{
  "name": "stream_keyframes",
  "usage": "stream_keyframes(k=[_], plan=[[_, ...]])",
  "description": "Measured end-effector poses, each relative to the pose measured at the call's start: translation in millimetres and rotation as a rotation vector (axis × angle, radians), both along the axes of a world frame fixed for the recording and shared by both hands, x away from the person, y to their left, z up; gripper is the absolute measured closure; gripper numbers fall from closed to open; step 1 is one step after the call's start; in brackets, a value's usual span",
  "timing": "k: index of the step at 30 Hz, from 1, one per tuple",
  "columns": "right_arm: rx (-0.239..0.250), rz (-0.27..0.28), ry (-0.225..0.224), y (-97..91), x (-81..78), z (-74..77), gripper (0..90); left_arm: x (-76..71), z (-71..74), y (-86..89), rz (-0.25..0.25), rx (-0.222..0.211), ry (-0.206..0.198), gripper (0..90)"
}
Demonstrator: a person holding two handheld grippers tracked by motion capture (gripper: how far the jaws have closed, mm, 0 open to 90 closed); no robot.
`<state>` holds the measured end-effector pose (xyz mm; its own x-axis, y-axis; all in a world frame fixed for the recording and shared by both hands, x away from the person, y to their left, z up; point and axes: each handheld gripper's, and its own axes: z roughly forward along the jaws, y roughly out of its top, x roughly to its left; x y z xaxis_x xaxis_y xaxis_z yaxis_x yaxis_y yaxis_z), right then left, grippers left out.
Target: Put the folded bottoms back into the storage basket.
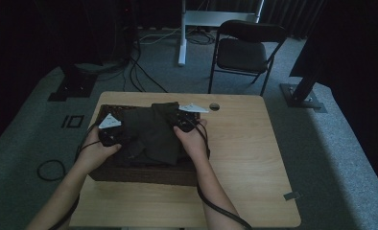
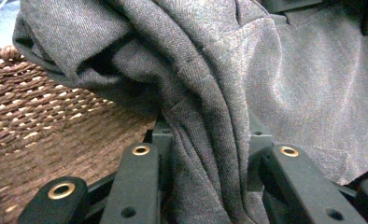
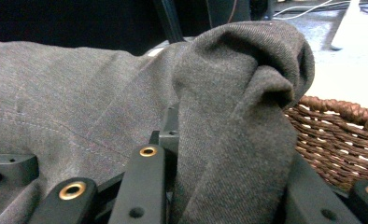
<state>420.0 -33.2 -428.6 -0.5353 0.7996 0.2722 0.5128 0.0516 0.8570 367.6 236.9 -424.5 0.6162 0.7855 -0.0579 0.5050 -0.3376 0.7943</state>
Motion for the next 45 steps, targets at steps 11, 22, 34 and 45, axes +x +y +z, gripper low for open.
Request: stream_keyframes(k=[11,22,34,45], plan=[[0.007,-0.033,0.04,6.9,6.8,-23.7,70.2,13.1,-8.2,-1.8,0.026,0.05,0.033,67.7],[-0.067,-0.037,0.121,14.6,12.9,-44.4,70.1,24.7,-33.7,-2.2,0.032,0.094,0.094,66.0],[-0.156,-0.077,0.211,19.4,20.5,-60.2,65.3,24.7,-60.5,4.2,0.05,0.043,0.151,61.0],[-0.274,-0.048,0.122,18.2,26.2,-67.3,19.4,31.1,-72.5,12.1,0.184,0.004,0.124,27.3]])
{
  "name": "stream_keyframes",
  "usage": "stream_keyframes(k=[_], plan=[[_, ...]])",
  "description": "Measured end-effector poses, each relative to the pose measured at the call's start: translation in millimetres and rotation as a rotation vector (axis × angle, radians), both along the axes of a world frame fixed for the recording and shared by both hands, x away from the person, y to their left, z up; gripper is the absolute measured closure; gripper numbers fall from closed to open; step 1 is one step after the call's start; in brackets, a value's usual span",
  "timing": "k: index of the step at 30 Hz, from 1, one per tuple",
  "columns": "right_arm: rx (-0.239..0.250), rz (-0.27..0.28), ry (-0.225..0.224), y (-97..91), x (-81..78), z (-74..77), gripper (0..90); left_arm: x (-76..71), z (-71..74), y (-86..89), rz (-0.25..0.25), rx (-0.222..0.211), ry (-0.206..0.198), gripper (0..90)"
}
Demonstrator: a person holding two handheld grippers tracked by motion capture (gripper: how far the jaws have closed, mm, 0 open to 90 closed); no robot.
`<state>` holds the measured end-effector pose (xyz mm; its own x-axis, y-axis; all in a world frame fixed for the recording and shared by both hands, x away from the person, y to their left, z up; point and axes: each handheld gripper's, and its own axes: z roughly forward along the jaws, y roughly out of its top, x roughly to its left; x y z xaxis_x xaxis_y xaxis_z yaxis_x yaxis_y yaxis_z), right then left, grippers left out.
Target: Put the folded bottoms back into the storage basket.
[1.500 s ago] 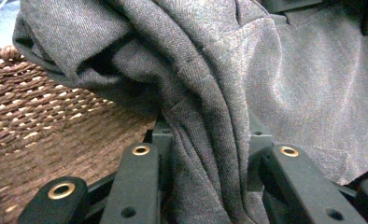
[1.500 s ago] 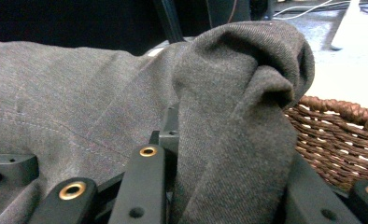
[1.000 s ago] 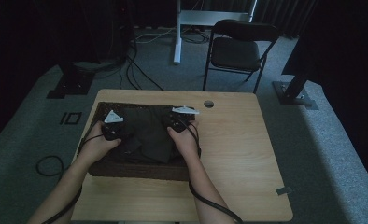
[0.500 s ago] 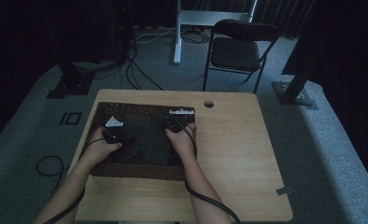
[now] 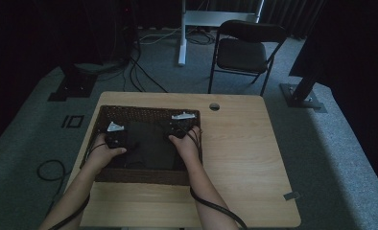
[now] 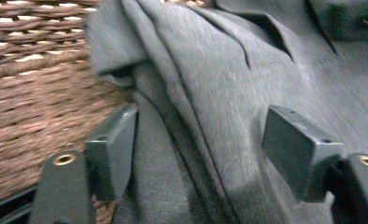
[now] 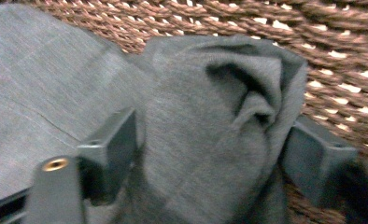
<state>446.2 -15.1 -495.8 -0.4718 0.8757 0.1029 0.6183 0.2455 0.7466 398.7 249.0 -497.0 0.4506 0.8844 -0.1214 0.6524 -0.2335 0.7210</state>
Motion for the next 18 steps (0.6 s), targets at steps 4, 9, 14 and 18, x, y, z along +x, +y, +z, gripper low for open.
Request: stream_keyframes(k=[4,9,14,18], plan=[[-0.01,-0.001,-0.044,-1.5,-0.6,6.5,17.7,-1.0,7.1,0.3,0.001,0.008,-0.01,18.9],[0.0,-0.006,-0.076,-1.7,-1.4,17.3,15.9,-3.8,27.5,-0.1,-0.01,0.007,-0.064,18.9],[0.024,0.007,-0.105,-3.9,-3.9,35.2,14.5,-7.3,47.8,-2.1,-0.013,-0.01,-0.074,18.9],[0.029,0.009,-0.126,-5.2,-5.4,43.0,13.8,-10.9,59.9,-4.1,-0.025,-0.028,-0.085,18.9]])
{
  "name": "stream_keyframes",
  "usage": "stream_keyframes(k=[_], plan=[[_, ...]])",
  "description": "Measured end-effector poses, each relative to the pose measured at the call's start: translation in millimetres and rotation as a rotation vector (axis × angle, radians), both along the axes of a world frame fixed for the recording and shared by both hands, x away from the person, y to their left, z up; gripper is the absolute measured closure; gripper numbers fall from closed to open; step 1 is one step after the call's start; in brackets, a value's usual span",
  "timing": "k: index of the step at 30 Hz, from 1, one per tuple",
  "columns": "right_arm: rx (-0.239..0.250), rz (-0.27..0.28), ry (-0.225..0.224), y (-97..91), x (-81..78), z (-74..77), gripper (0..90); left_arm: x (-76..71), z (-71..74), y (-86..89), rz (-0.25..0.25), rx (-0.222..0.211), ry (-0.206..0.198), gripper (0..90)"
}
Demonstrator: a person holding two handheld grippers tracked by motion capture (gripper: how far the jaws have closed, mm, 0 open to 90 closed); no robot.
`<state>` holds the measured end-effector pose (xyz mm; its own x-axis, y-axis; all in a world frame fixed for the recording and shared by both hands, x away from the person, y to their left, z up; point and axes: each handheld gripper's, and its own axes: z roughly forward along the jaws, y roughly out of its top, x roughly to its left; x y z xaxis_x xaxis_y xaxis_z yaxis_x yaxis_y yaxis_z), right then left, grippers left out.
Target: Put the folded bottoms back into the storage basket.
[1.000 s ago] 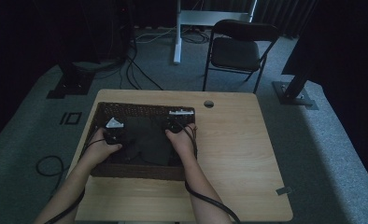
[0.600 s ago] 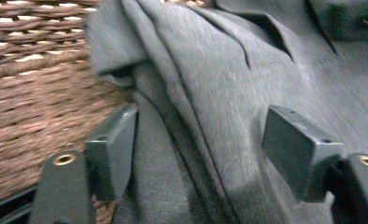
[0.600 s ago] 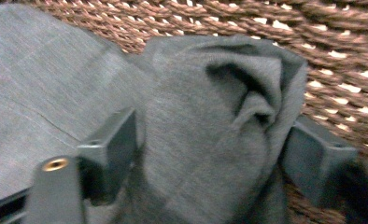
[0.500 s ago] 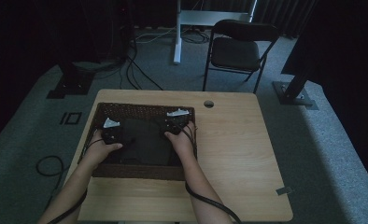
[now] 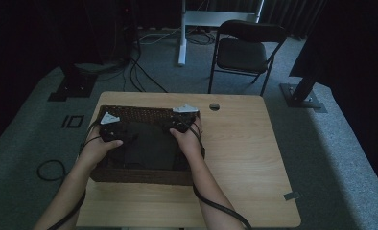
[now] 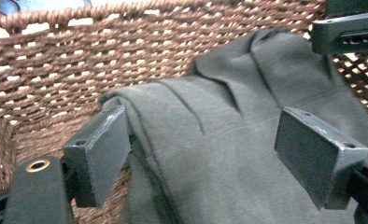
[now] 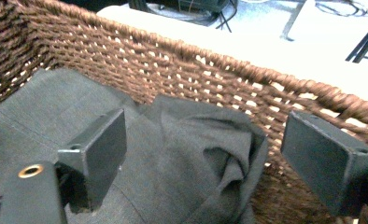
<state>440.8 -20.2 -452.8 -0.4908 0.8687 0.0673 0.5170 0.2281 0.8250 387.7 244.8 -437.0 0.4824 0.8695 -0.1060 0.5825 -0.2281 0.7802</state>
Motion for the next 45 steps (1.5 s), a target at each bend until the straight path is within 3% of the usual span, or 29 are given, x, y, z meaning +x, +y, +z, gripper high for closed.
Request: stream_keyframes(k=[13,24,30,36,40,45], plan=[[0.021,0.003,-0.057,-10.3,-9.7,31.1,13.5,-16.7,27.2,-6.7,-0.037,-0.038,-0.049,18.9],[-0.026,-0.009,-0.092,-36.3,-18.5,47.3,13.4,-37.7,33.8,-10.6,-0.053,-0.065,-0.091,18.9],[-0.045,-0.017,-0.09,-52.3,-22.8,48.0,13.4,-49.3,35.3,-7.4,-0.036,-0.1,-0.109,18.9],[-0.044,-0.045,-0.09,-72.8,-27.6,42.1,13.4,-59.2,39.4,-2.8,0.003,-0.084,-0.164,18.5],[-0.052,-0.051,-0.089,-82.8,-28.8,38.7,13.3,-62.3,40.3,-0.6,0.002,-0.081,-0.167,18.5],[-0.056,-0.086,-0.085,-105.1,-31.6,29.4,13.3,-71.4,35.4,8.4,0.039,-0.084,-0.172,18.5]])
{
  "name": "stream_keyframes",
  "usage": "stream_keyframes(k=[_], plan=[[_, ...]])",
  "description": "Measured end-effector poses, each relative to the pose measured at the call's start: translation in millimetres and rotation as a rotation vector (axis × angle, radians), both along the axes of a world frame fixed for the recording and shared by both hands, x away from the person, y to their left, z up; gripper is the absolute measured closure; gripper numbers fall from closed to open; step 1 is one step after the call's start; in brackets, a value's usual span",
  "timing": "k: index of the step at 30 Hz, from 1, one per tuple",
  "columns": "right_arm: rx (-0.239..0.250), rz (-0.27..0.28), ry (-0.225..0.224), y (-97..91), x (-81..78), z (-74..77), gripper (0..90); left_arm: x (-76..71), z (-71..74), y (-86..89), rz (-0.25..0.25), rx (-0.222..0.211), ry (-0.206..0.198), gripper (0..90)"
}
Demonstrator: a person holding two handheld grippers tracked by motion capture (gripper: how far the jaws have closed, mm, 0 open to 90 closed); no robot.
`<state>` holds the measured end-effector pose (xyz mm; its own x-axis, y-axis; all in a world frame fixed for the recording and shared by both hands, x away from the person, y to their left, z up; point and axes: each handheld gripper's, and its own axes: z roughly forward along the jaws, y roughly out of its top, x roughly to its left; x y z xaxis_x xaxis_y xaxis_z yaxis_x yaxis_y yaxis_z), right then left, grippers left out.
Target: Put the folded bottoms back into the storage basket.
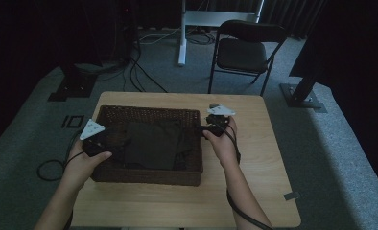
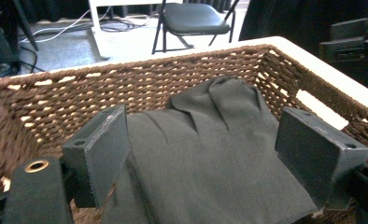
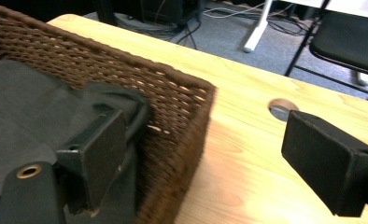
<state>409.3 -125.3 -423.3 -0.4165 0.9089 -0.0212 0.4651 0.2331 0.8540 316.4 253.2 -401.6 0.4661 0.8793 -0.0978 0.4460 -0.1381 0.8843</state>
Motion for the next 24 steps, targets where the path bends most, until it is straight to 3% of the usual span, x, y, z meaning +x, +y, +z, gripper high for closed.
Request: stream_keyframes(k=[3,7,8,19,20,24], plan=[[-0.005,-0.013,0.004,-10.4,-2.4,-4.8,13.3,-3.2,-4.3,2.0,0.024,0.0,0.019,18.5],[-0.006,-0.023,0.009,-20.2,-5.3,-9.7,13.3,-5.5,-6.4,3.3,0.028,-0.004,0.015,18.6],[-0.008,-0.029,0.018,-26.4,-6.3,-13.9,13.3,-8.5,-8.3,4.8,0.032,0.017,0.011,18.5],[-0.026,-0.083,0.031,-60.8,-16.6,-33.1,13.3,-25.8,-10.6,9.8,0.046,-0.009,0.001,18.5],[-0.032,-0.097,0.032,-70.3,-20.9,-39.2,13.3,-35.2,-10.7,12.0,0.046,-0.025,-0.016,18.5],[-0.032,-0.116,0.041,-83.9,-26.8,-50.1,13.3,-47.0,-12.5,14.8,0.039,-0.032,-0.027,18.5]])
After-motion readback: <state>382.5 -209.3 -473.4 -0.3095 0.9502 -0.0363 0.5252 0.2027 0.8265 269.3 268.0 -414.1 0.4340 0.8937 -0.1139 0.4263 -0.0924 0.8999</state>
